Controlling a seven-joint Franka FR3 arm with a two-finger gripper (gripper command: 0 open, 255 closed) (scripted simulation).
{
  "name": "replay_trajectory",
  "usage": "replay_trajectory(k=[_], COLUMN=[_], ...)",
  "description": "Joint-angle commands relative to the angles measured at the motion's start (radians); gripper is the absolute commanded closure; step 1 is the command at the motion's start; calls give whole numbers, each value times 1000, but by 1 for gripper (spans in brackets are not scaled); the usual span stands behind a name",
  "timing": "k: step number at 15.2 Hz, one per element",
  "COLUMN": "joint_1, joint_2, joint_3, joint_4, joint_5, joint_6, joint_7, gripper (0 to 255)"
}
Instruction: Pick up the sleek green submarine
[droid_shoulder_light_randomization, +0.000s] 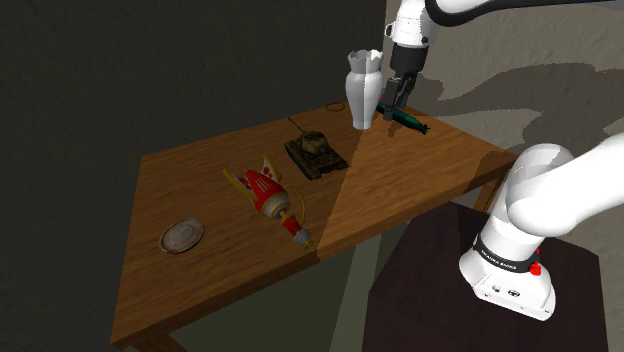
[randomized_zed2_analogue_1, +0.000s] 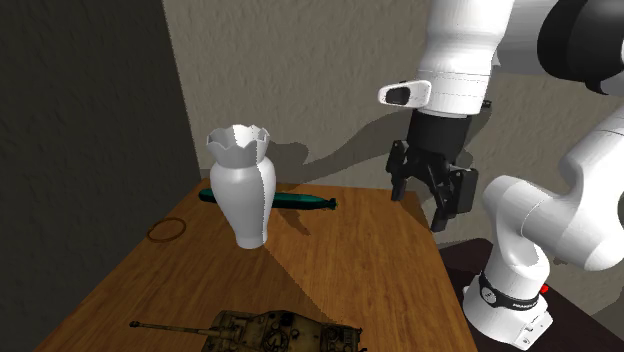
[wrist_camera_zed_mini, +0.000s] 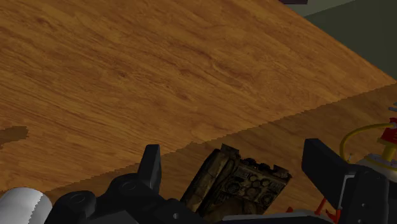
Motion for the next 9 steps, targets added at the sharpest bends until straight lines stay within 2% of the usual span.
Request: replay_trajectory(k=[1,9], joint_1=[0,-64], joint_2=[0,221], joint_3=[0,-125], joint_4=[0,112], joint_5=[0,-58], joint_6=[0,77], joint_7=[0,-84], gripper=[0,0])
